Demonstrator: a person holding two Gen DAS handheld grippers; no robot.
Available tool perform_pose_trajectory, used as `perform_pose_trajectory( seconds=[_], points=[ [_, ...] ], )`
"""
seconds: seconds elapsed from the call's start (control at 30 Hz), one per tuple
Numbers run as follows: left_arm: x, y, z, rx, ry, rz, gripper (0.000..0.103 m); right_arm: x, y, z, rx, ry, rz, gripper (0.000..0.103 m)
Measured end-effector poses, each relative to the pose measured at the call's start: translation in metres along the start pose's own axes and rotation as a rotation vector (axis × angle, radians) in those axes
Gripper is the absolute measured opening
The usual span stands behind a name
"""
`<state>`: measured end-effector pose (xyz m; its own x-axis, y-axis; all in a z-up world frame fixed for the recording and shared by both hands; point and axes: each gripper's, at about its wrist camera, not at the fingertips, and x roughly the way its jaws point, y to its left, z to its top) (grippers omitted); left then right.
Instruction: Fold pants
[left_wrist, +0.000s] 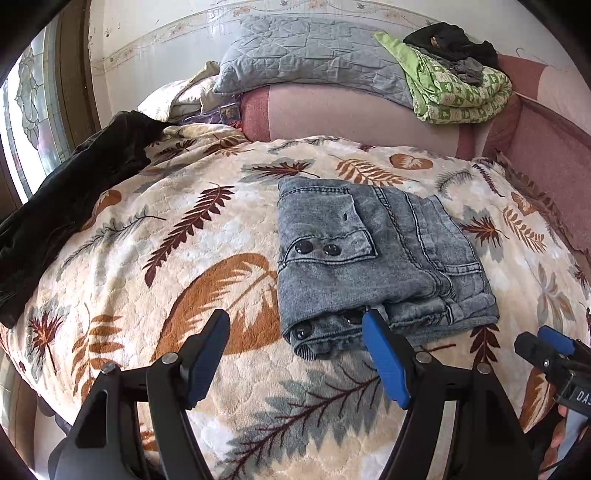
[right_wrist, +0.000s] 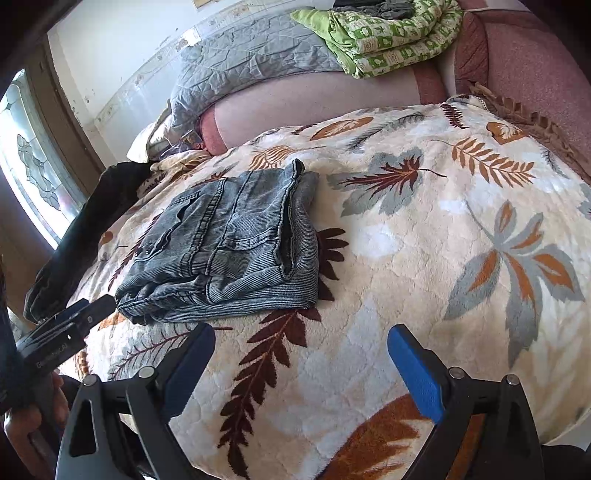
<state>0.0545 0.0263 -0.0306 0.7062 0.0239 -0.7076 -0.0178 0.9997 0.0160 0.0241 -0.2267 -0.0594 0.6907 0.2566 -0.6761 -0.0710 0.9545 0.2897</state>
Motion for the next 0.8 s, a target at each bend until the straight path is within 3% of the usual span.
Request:
perform_pose_trajectory(
  seconds=[0.27,0.57,0.67,0.8],
  points=[
    [0.004,0.008,0.011,-0.004,-0.055,0.024,0.075,-0.003,0.001,0.001,-0.003,-0.024,-0.005,0.096],
    [0.030,0.018,0.033,-0.054,-0.043,0.017,0.075,-0.005,0.010,0.003,-0.041,-0.037,-0.010,0.096],
    [0.040,0.013,0.038,-0.044,-0.008,0.002,0.075,-0.012,0.000,0.019,0.024,-0.045,0.011,0.096],
    [0.048,0.007,0.040,-0.027,0.001,-0.014,0.075,0.002,-0.002,0.066,0.032,-0.031,0.019,0.096]
  ],
)
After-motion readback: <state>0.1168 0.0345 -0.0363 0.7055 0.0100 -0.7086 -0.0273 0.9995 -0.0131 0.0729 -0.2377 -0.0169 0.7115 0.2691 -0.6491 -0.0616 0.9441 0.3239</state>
